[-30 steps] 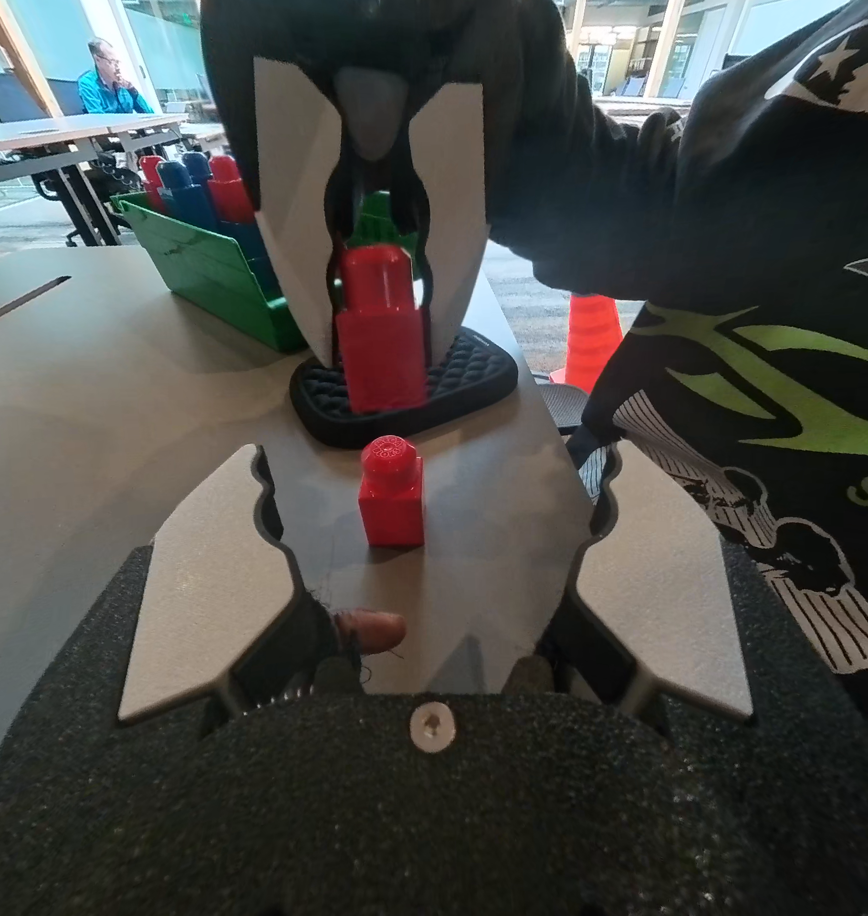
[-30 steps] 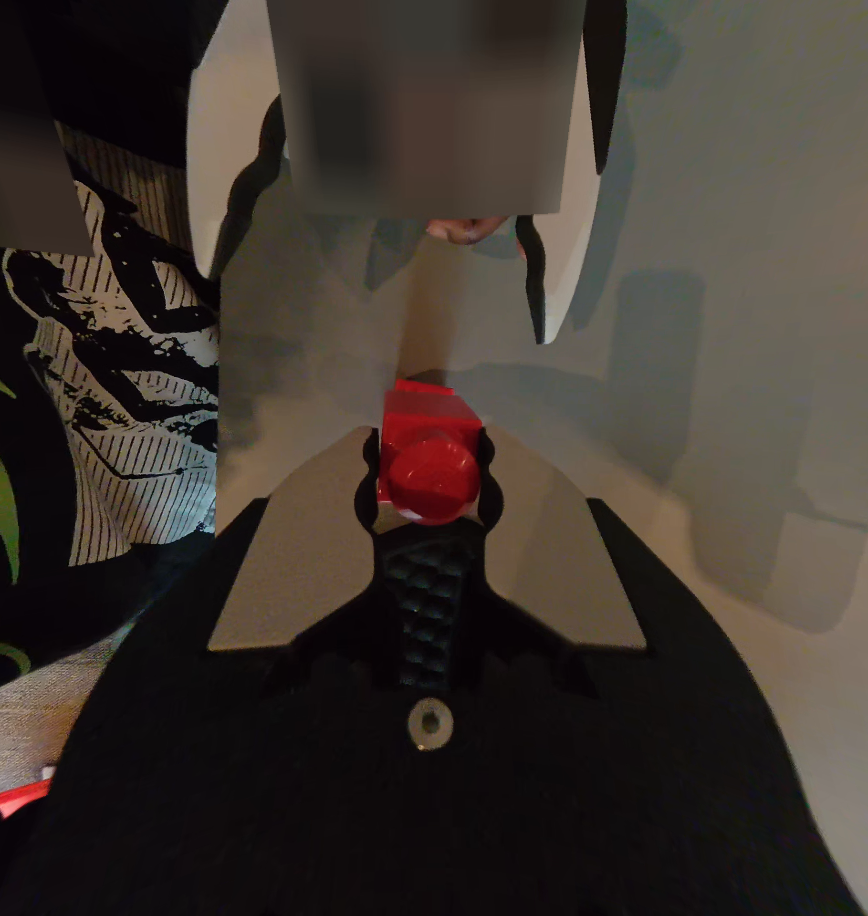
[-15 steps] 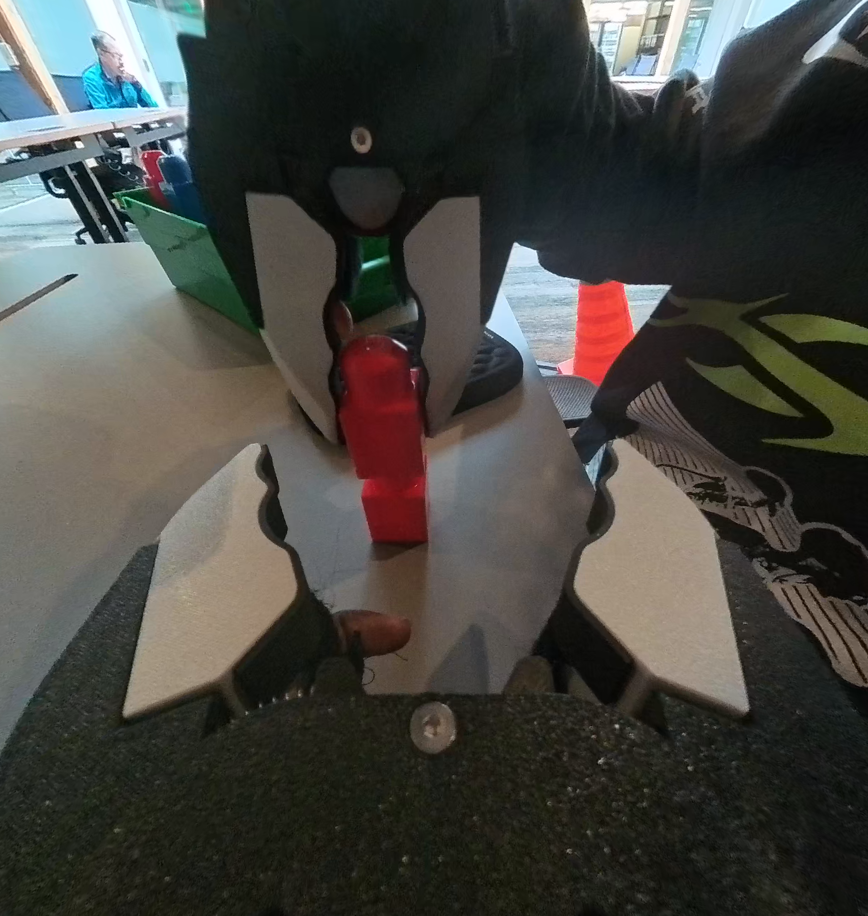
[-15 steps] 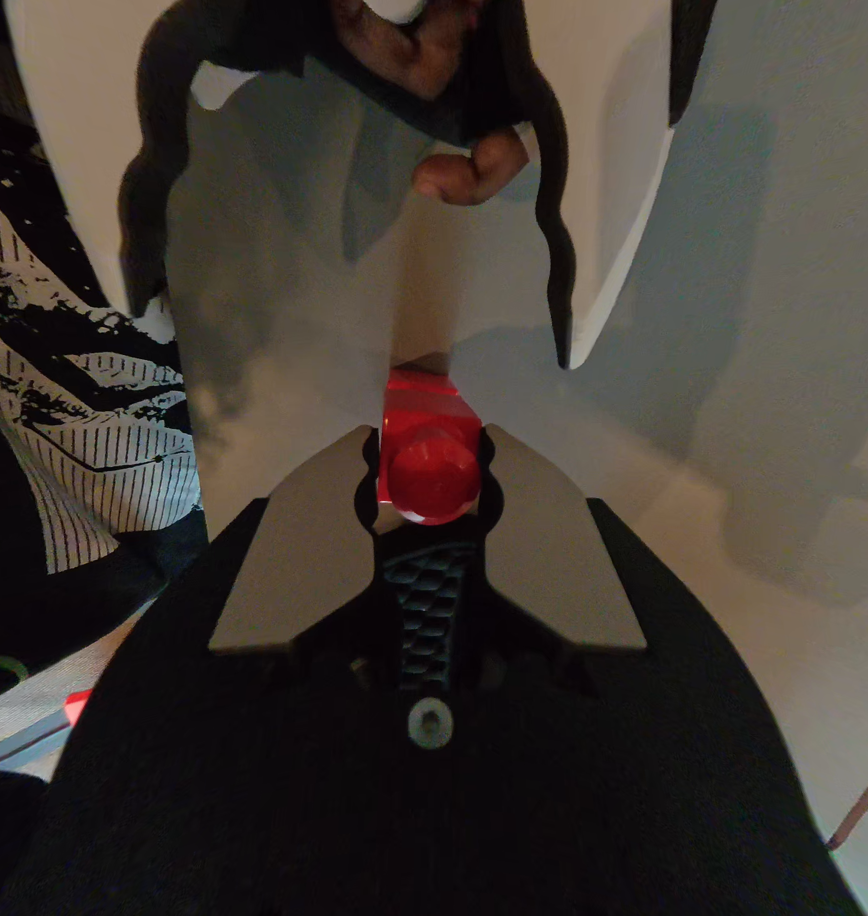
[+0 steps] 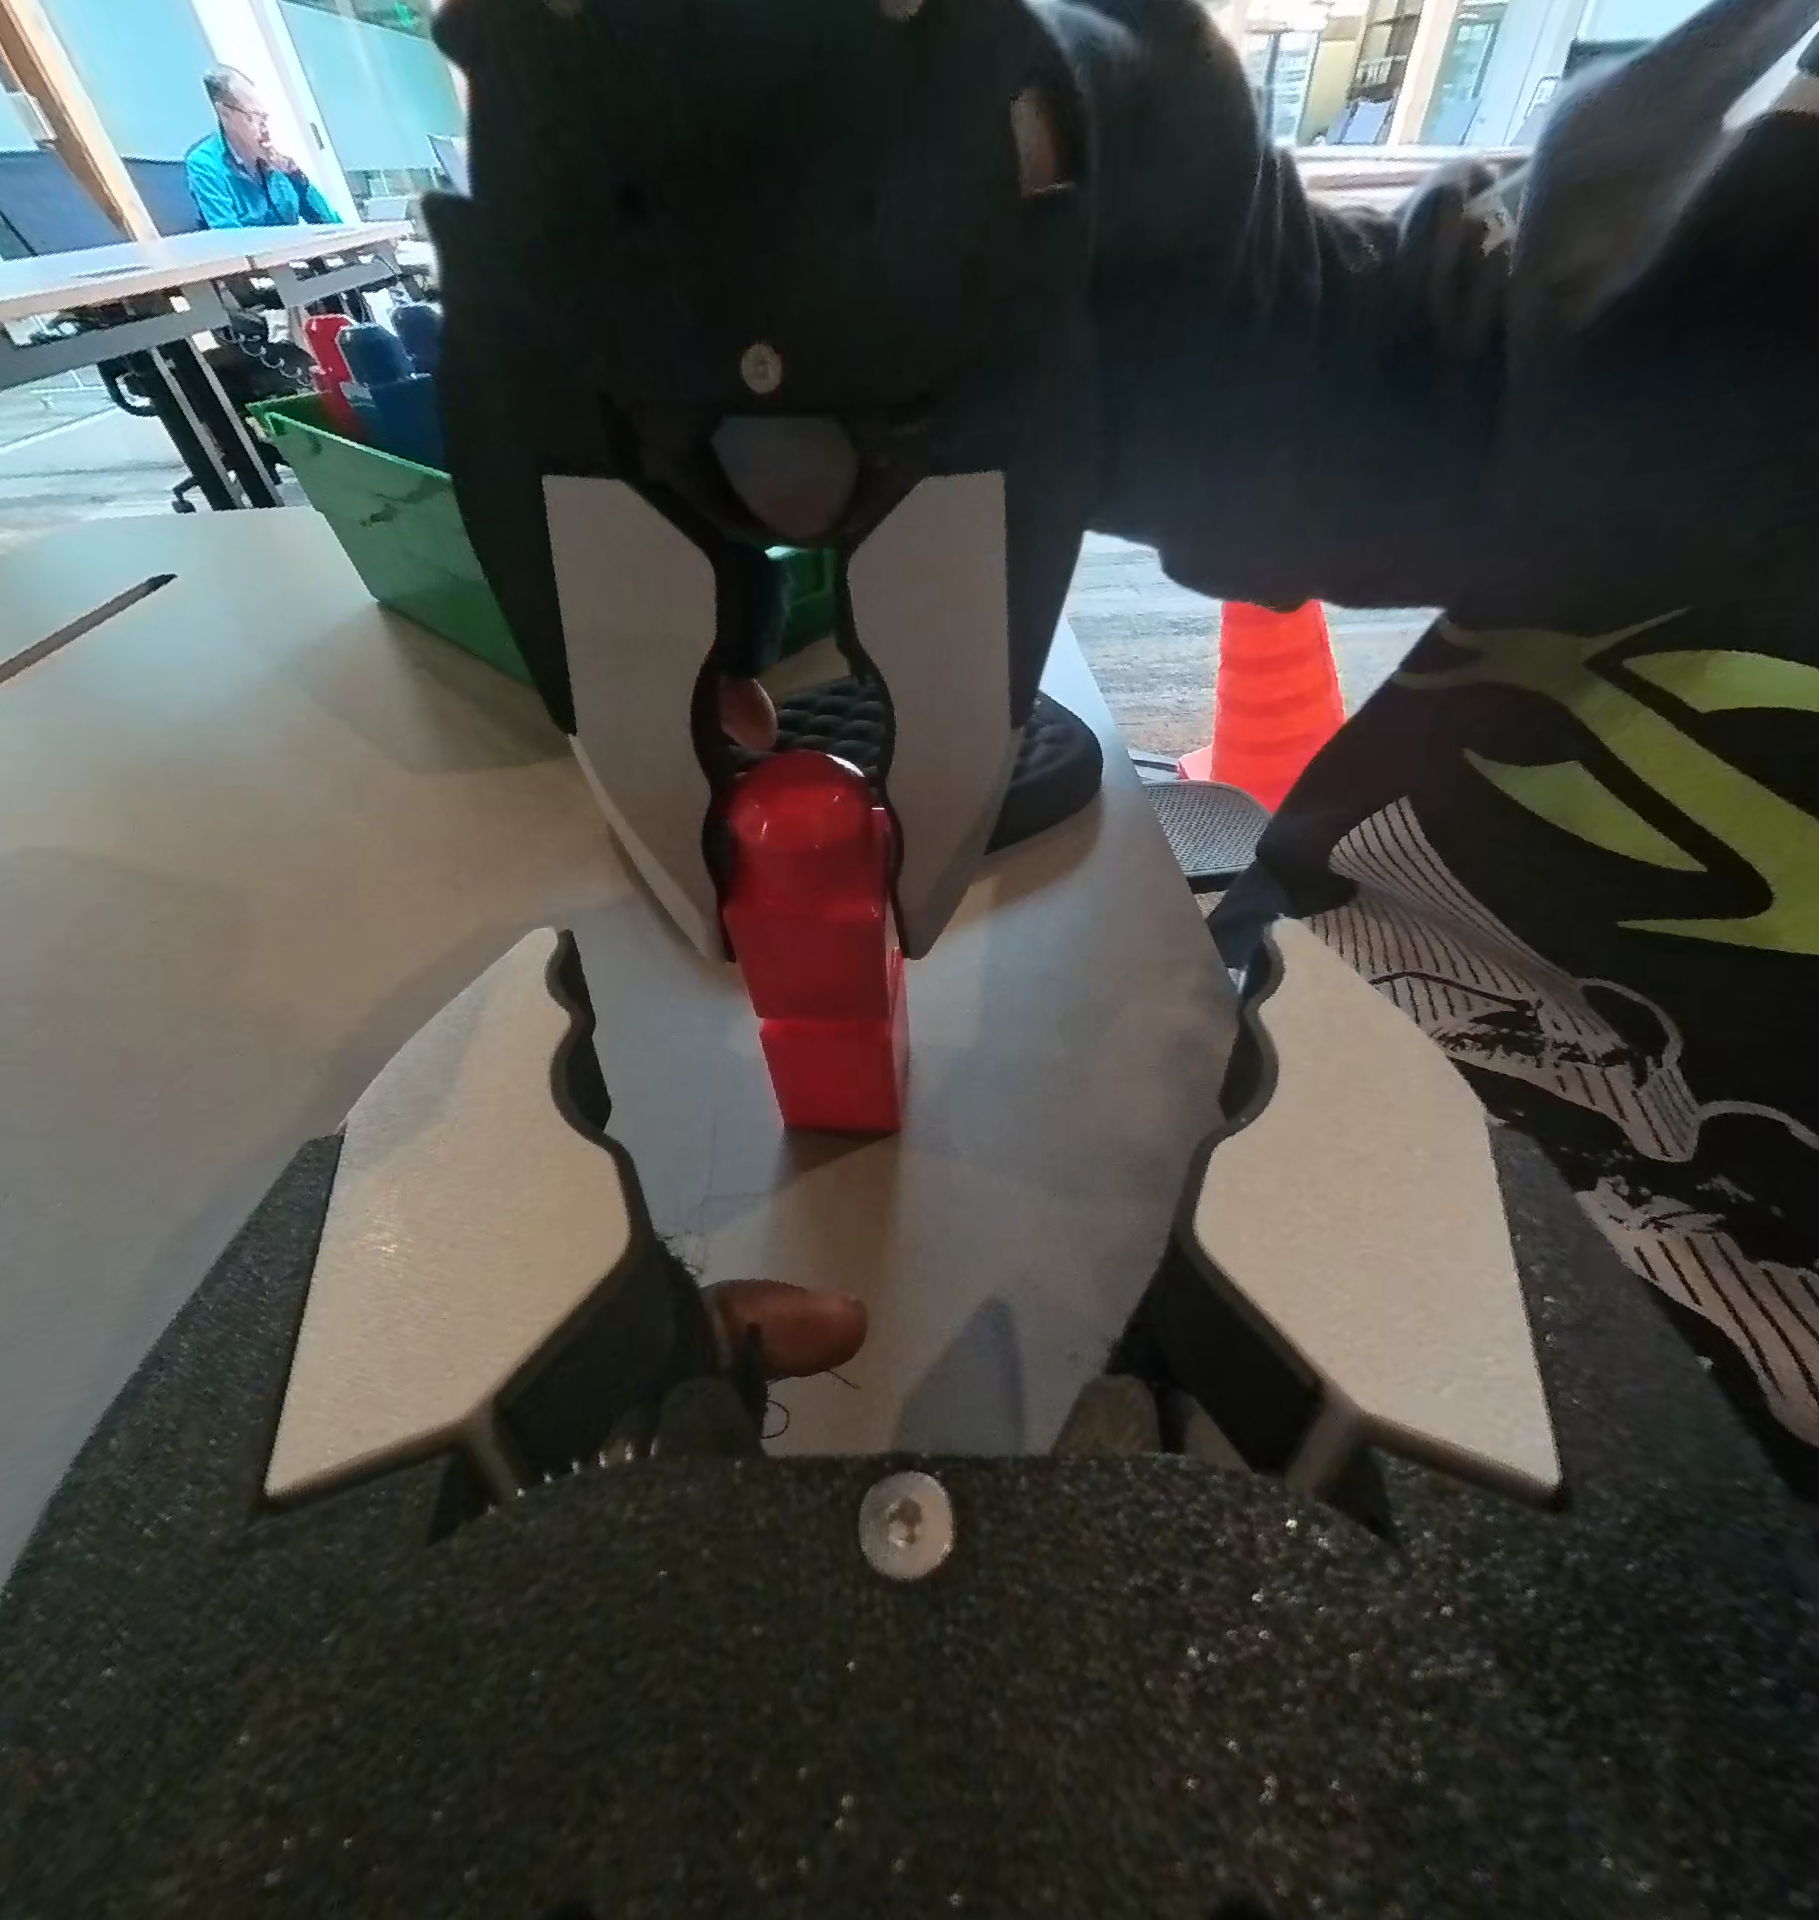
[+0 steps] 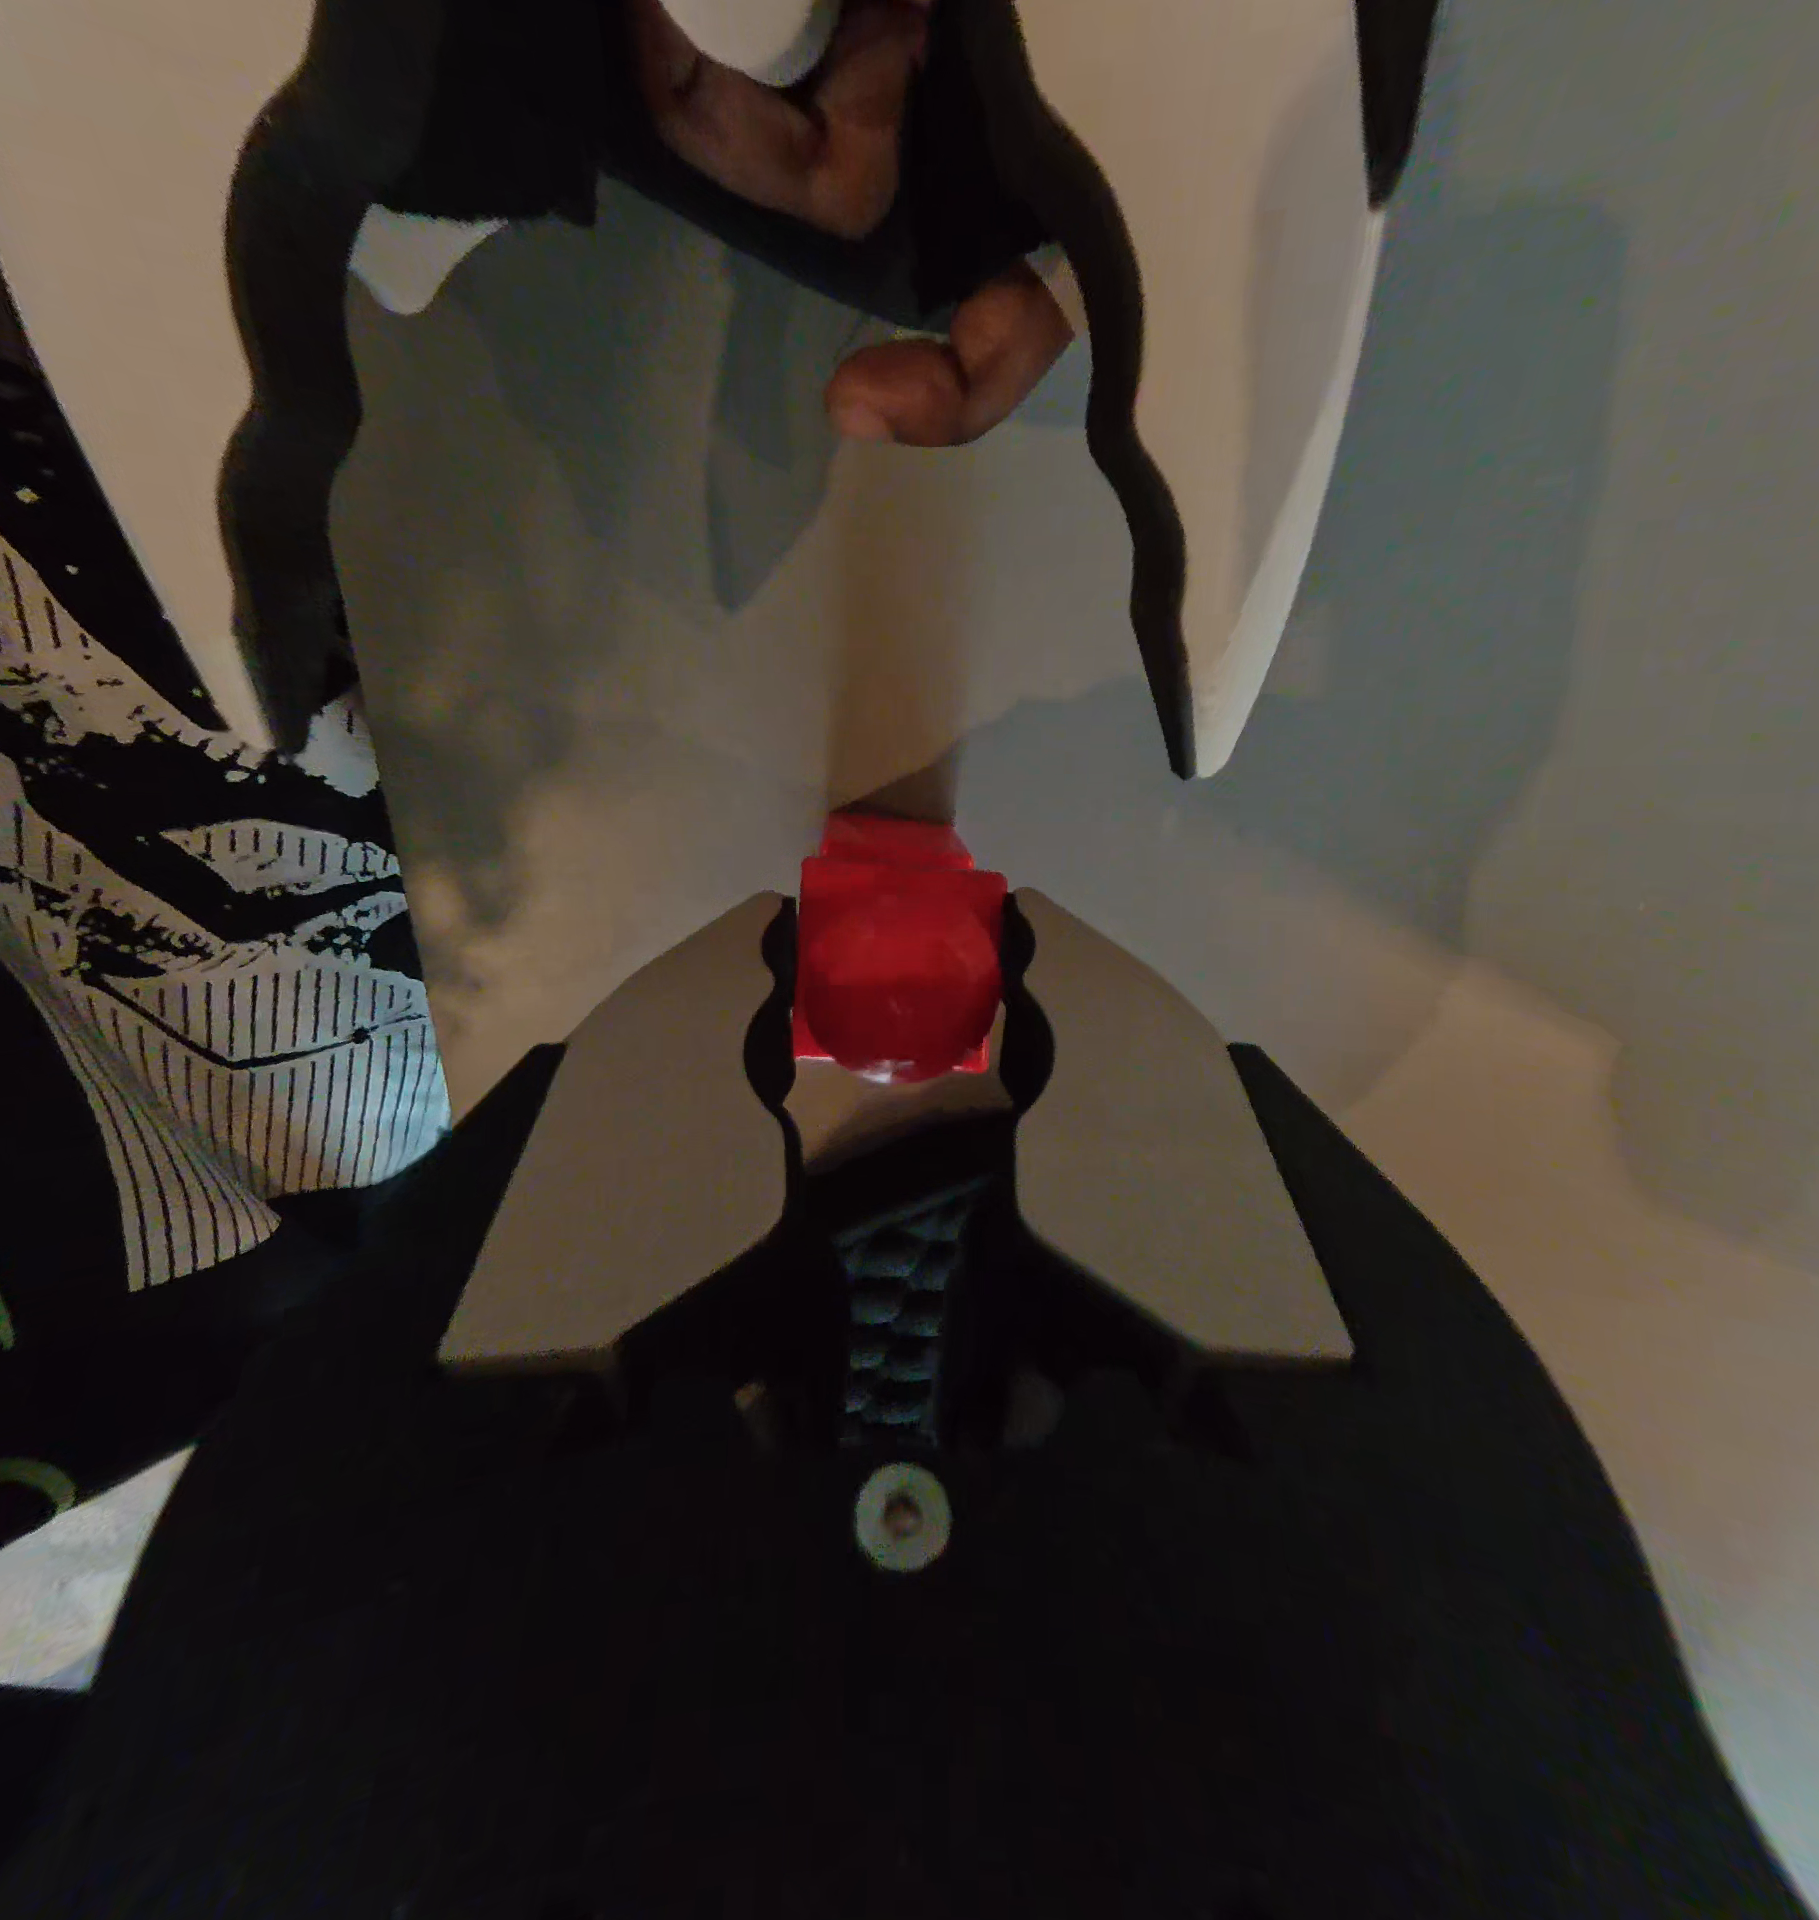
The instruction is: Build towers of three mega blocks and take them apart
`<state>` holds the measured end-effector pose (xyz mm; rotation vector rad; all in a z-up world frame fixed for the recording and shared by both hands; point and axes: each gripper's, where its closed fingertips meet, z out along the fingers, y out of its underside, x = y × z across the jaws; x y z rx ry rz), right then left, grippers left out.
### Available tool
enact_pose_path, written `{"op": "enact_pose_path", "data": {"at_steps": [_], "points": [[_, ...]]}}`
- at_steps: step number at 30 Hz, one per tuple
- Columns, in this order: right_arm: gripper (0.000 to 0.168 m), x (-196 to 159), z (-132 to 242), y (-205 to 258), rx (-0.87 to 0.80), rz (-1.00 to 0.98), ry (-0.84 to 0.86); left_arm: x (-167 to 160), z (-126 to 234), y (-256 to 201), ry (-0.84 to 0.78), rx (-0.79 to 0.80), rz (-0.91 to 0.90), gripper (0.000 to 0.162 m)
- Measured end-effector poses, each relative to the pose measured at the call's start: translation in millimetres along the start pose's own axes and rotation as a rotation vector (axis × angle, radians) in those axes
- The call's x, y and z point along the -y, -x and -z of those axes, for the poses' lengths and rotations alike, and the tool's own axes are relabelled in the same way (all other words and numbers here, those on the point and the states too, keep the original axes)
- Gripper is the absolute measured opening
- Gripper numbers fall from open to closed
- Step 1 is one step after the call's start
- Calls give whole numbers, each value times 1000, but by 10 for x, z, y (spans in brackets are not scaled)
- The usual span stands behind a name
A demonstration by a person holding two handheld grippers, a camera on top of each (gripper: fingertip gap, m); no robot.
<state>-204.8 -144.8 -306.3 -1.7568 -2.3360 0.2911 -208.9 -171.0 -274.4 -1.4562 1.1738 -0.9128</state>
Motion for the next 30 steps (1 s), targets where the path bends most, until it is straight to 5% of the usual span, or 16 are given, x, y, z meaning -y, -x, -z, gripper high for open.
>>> {"op": "enact_pose_path", "data": {"at_steps": [1, 14, 30], "points": [[36, 7, -2, 0, 7, -15, -31, 1, 1, 0, -1, 0, -1, 117], [35, 22, -38, -7, 8, -100, -393, -12, -9, 6, 10, -2, 8, 115], [36, -7, -57, -33, -85, -54, -259, -34, -27, 14, 28, 5, 8, 113]]}}
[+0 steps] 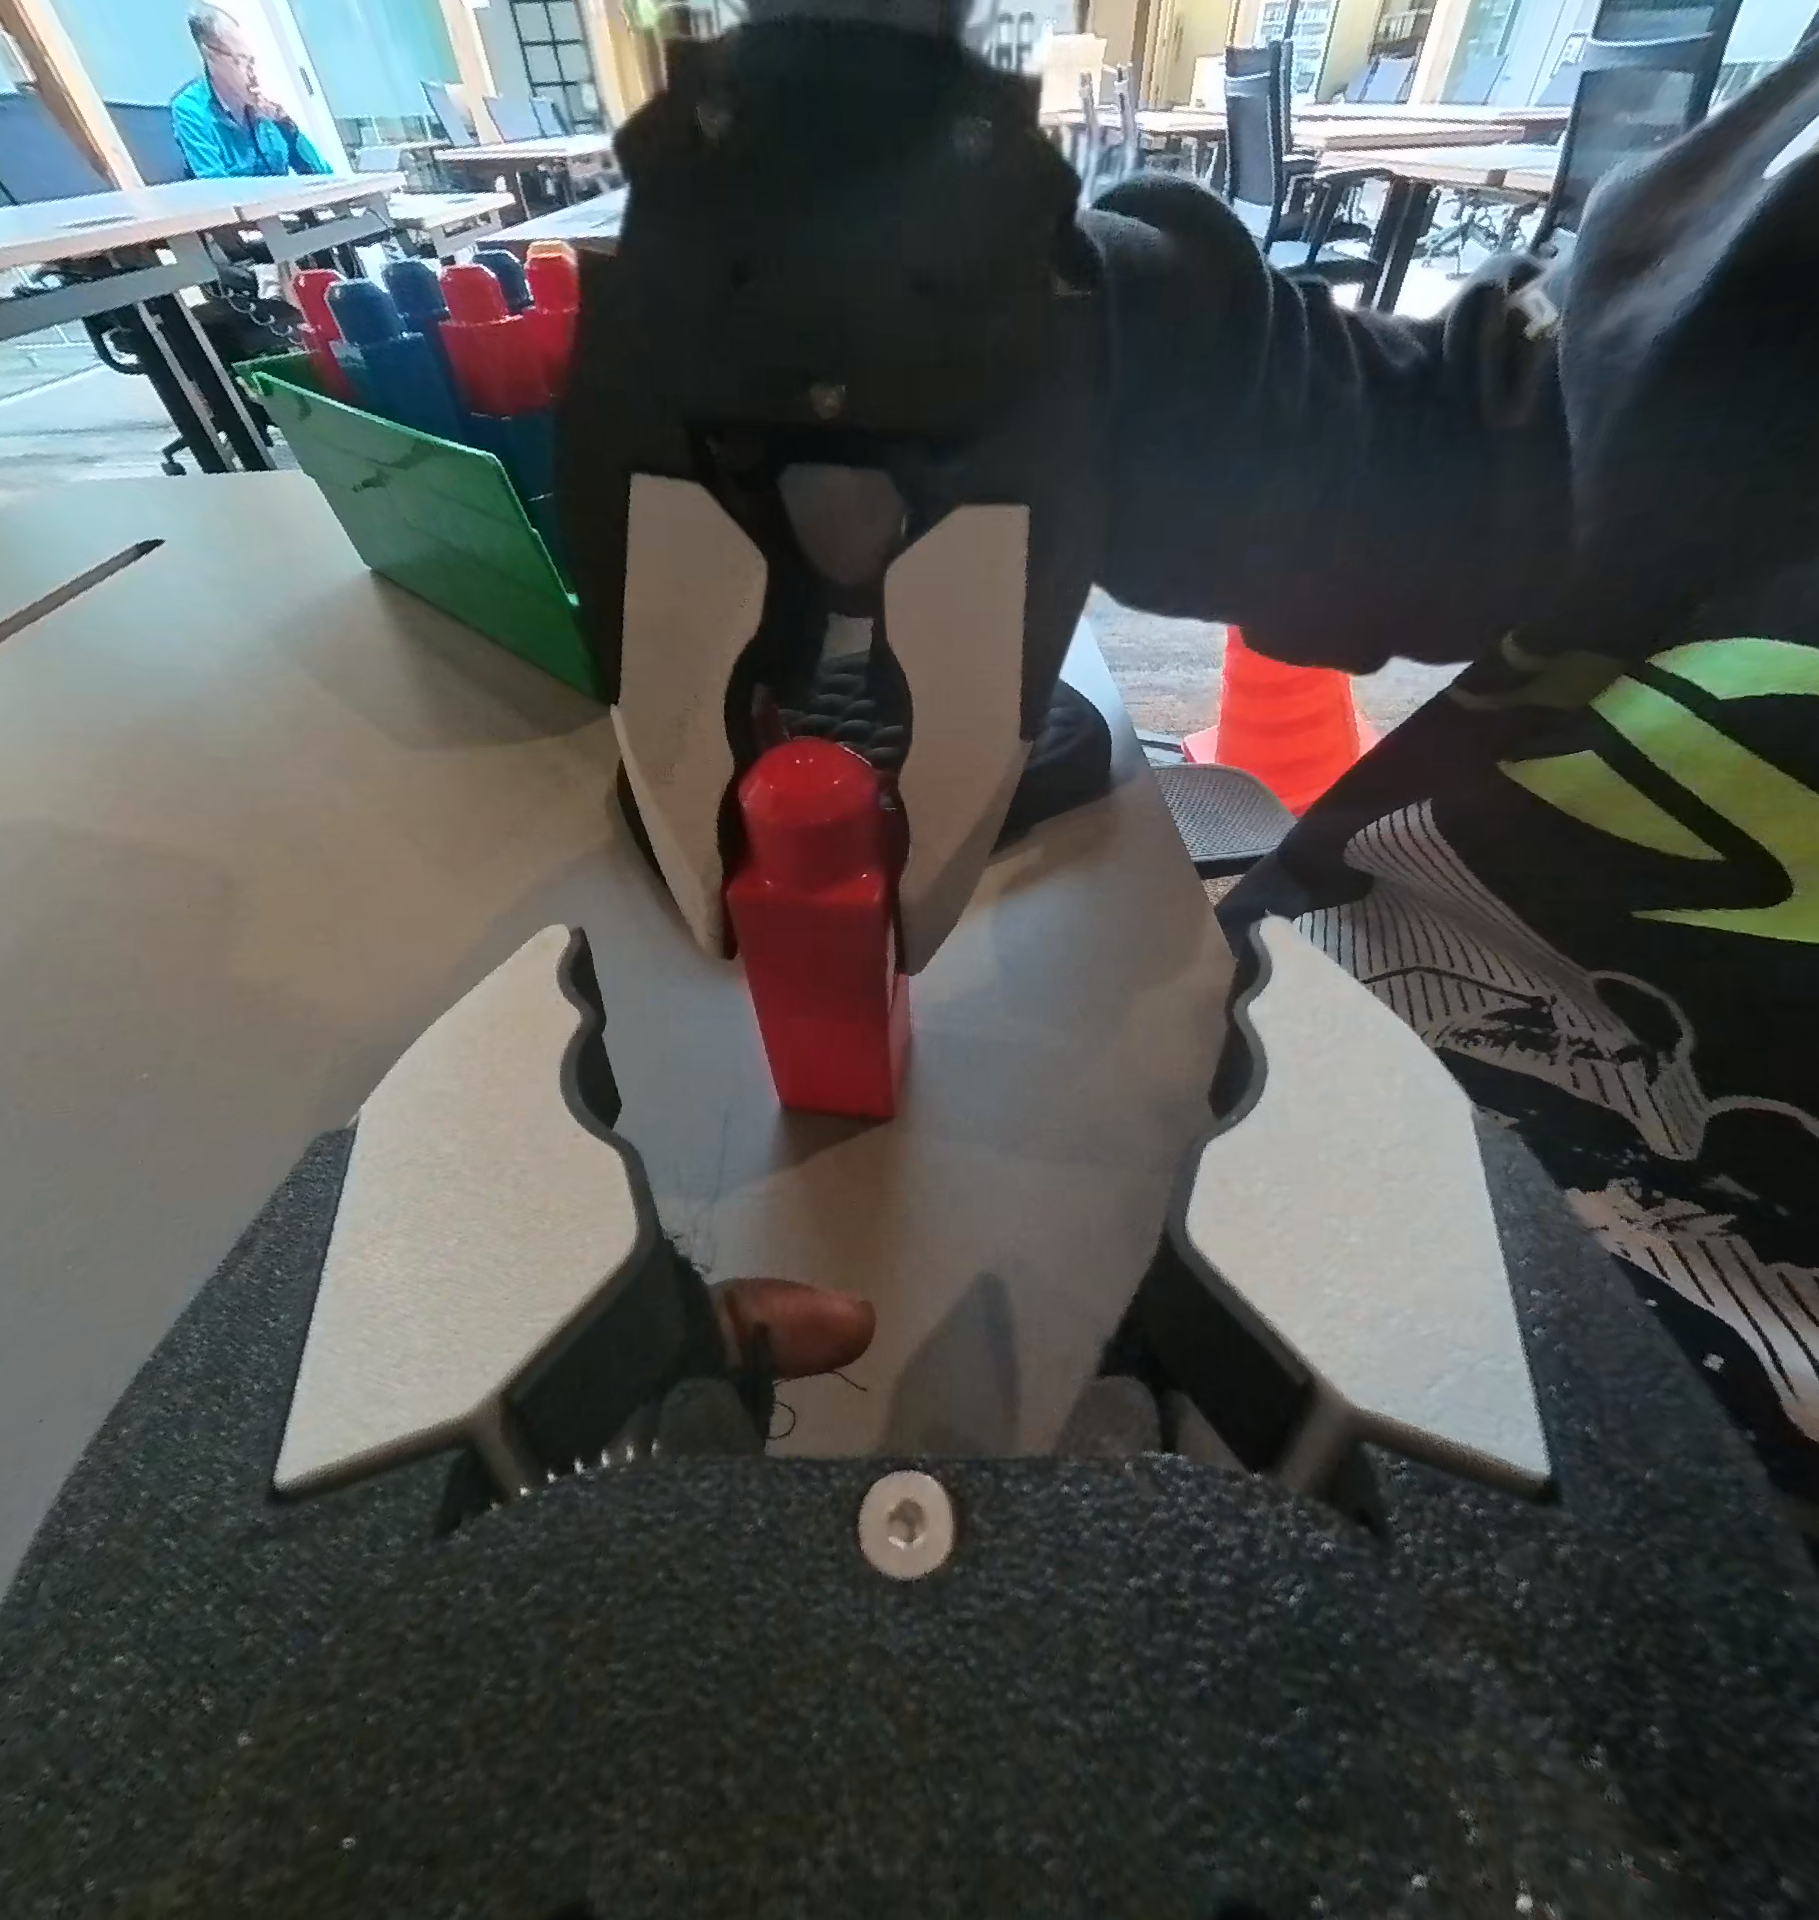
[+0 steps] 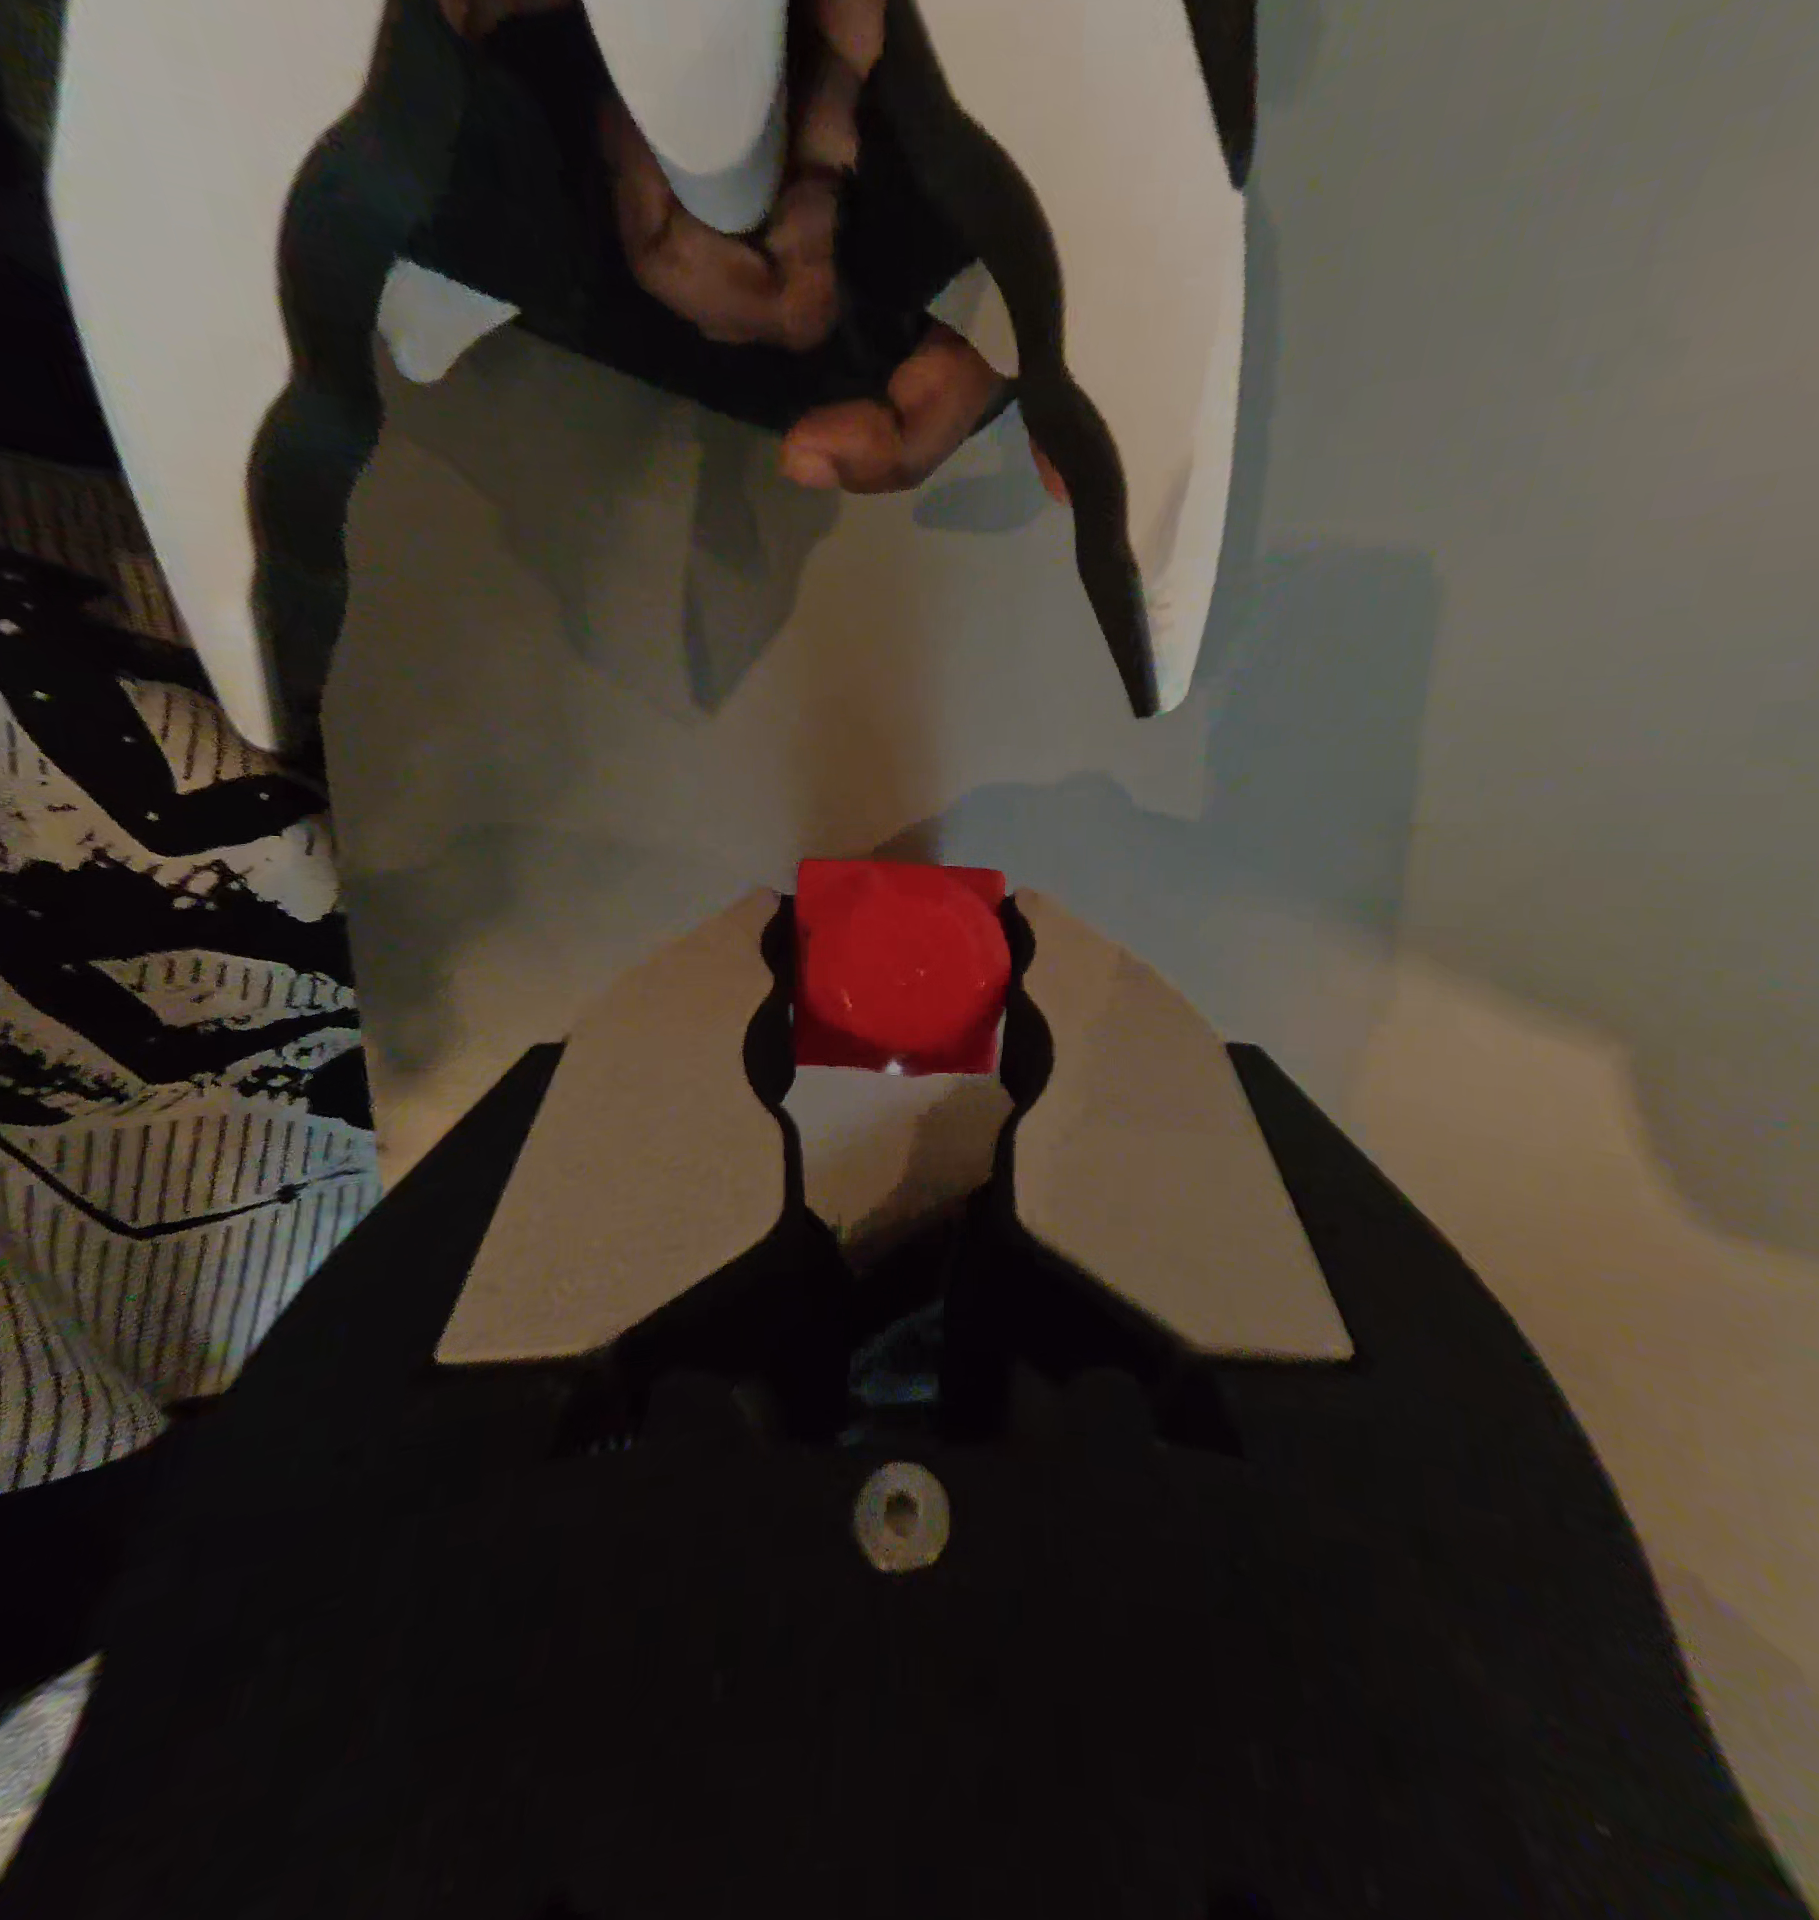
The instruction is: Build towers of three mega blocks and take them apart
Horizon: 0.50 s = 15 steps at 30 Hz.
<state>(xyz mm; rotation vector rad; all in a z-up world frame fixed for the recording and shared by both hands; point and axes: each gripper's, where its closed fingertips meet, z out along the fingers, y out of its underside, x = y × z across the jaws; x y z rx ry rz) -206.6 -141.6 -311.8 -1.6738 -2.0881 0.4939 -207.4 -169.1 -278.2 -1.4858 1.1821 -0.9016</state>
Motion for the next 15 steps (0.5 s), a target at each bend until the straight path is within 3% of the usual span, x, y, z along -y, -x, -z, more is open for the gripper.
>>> {"op": "enact_pose_path", "data": {"at_steps": [1, 5, 11, 15], "points": [[36, 2, 1, 4, -4, 8, 3, 2, 2, 1, -2, 0, 1, 113], [69, 64, 67, -4, 5, -45, -58, 11, 7, 3, -8, 4, -2, 113], [76, 2, 181, -50, -49, -64, -98, 14, 8, 6, -9, 8, -5, 113], [82, 56, 325, -23, -68, -29, -288, 20, 12, 11, -13, 11, -4, 112]]}}
